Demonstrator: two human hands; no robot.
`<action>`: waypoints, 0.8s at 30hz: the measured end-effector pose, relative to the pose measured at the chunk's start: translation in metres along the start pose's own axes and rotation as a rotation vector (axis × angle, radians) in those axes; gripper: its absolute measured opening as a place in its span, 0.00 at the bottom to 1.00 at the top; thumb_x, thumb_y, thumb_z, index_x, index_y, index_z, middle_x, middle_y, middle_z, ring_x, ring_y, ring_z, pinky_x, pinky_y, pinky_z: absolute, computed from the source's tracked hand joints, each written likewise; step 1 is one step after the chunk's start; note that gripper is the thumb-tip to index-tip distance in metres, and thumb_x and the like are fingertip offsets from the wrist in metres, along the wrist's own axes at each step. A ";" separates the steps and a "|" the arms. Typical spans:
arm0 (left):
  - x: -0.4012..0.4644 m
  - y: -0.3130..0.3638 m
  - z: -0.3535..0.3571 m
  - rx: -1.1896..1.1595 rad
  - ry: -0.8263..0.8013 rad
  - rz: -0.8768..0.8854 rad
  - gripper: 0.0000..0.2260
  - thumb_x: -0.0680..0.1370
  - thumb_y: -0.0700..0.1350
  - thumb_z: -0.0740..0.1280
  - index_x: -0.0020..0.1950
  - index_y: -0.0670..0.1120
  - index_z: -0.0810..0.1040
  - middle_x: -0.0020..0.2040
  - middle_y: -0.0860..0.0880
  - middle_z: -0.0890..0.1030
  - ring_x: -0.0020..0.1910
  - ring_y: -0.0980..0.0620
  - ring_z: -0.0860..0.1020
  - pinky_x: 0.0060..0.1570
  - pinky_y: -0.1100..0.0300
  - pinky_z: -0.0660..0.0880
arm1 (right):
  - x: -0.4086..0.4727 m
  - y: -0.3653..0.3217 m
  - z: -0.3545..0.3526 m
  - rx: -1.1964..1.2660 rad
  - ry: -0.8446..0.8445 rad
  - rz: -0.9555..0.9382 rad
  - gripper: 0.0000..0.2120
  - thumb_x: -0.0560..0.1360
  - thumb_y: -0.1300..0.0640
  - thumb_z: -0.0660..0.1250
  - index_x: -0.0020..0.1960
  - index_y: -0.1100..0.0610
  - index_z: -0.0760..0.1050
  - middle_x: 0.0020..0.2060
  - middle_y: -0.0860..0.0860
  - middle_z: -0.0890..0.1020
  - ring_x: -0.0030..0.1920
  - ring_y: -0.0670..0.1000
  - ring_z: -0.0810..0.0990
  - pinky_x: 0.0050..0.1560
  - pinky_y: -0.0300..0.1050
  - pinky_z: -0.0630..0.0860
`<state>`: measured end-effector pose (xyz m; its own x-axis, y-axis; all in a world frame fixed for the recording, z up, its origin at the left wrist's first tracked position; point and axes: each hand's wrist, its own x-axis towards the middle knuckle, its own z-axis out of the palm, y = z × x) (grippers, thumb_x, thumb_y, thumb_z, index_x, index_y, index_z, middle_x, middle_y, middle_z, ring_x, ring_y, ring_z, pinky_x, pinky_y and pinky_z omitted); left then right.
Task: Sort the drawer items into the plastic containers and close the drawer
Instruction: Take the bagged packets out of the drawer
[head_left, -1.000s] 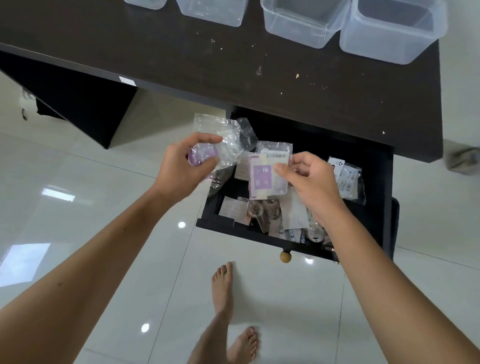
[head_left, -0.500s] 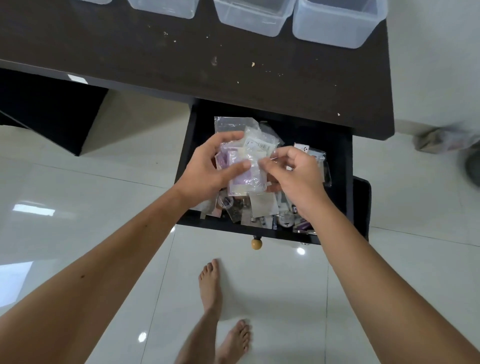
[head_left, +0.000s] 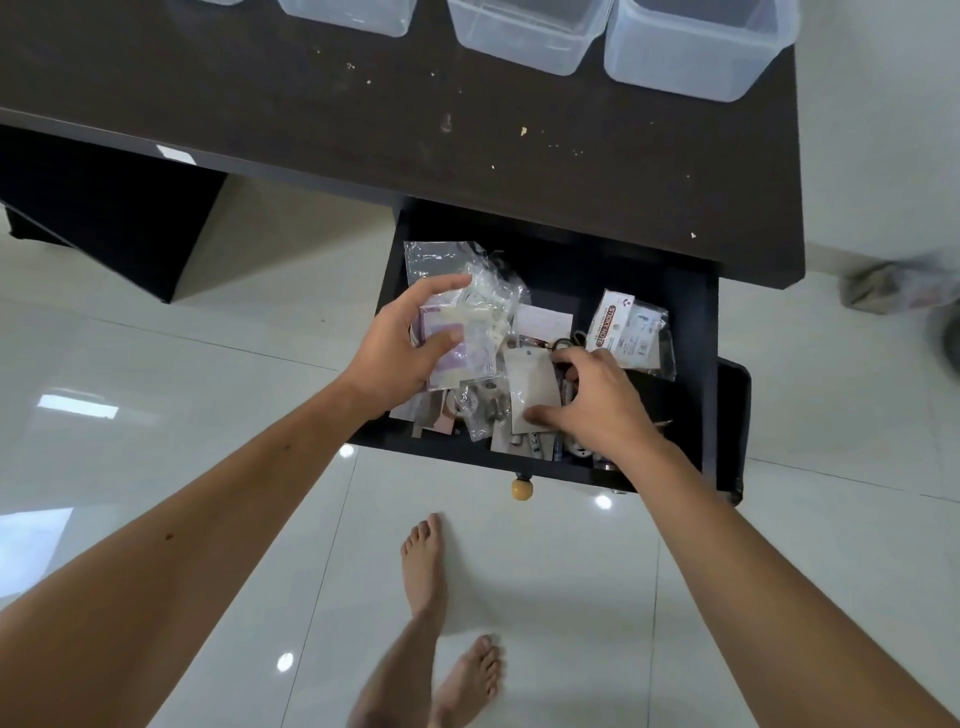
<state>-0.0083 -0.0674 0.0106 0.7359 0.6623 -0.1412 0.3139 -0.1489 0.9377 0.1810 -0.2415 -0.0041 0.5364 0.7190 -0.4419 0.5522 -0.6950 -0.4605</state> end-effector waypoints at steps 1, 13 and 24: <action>-0.001 0.001 0.001 -0.005 0.003 -0.003 0.23 0.83 0.36 0.69 0.76 0.55 0.74 0.72 0.56 0.76 0.68 0.59 0.77 0.56 0.63 0.82 | 0.001 -0.002 -0.001 -0.009 0.014 0.002 0.43 0.64 0.40 0.85 0.74 0.49 0.74 0.61 0.50 0.76 0.62 0.53 0.78 0.63 0.57 0.79; -0.001 0.002 0.008 0.079 0.093 -0.003 0.21 0.84 0.36 0.67 0.73 0.55 0.74 0.71 0.59 0.76 0.55 0.66 0.76 0.52 0.80 0.71 | -0.015 -0.003 -0.033 0.457 0.106 0.020 0.09 0.77 0.57 0.77 0.54 0.50 0.79 0.49 0.47 0.85 0.48 0.45 0.83 0.46 0.37 0.75; 0.001 -0.001 0.015 -0.069 -0.002 -0.044 0.14 0.84 0.44 0.68 0.69 0.56 0.76 0.68 0.59 0.79 0.68 0.53 0.78 0.68 0.46 0.78 | -0.023 -0.012 -0.048 0.800 0.087 -0.001 0.11 0.78 0.61 0.76 0.57 0.52 0.82 0.49 0.47 0.90 0.50 0.50 0.90 0.56 0.56 0.86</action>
<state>0.0011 -0.0781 0.0051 0.7236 0.6653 -0.1838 0.3042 -0.0684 0.9501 0.1931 -0.2498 0.0483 0.6017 0.6943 -0.3947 -0.0545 -0.4574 -0.8876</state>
